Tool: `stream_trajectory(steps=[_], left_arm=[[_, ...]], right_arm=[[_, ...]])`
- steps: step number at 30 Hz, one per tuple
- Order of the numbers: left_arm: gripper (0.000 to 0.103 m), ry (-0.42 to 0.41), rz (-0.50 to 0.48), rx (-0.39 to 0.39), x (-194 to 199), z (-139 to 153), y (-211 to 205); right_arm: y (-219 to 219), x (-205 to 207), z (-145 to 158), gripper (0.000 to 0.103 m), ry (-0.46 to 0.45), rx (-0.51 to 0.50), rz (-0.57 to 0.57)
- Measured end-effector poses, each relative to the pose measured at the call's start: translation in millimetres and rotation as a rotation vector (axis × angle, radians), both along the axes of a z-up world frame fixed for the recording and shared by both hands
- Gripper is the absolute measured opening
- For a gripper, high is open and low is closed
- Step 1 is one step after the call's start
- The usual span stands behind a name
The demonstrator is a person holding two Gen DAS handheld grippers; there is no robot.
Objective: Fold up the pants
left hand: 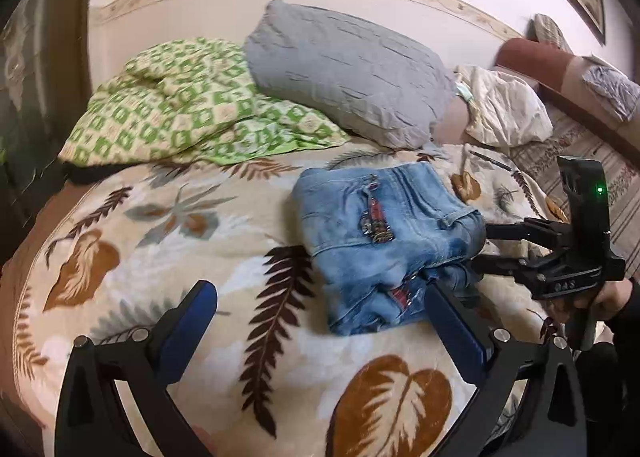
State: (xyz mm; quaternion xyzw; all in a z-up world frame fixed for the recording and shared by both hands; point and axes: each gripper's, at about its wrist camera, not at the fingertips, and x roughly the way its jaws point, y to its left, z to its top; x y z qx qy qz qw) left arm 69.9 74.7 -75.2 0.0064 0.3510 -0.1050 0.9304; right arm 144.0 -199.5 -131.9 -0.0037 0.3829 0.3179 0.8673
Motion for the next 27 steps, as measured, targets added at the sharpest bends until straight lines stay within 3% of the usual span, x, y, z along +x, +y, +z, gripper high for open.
stream_trajectory(steps=[2,7,15,19,21,22,27], left_arm=[[0.103,0.002,0.014,-0.001,-2.1,1.9,6.6],[0.103,0.043,0.003,-0.013,18.8,9.4,8.0],[0.103,0.311,-0.183,-0.163,123.4,5.3,-33.1],[0.103,0.415,-0.174,-0.26,172.6,-0.3,-45.0],[0.103,0.495,-0.226,-0.324,191.3,-2.4,-63.3],[0.103,0.506,-0.251,-0.322,198.8,-1.1,-76.3],[0.103,0.562,-0.32,-0.164,226.3,-9.2,-129.4]], right_arm=[[5.2,0.4,0.3,0.079,-0.006,-0.002,0.02],[12.4,-6.6,0.9,0.079,-0.028,-0.023,0.046],[10.2,-10.7,0.8,0.079,-0.045,-0.033,0.071],[8.8,-9.4,-0.4,0.079,-0.052,-0.014,0.06],[8.1,-8.0,-1.6,0.078,-0.053,0.0,0.053],[7.5,-7.3,-2.6,0.077,-0.057,0.008,0.049],[4.2,-3.1,-10.7,0.069,-0.057,0.028,0.025]])
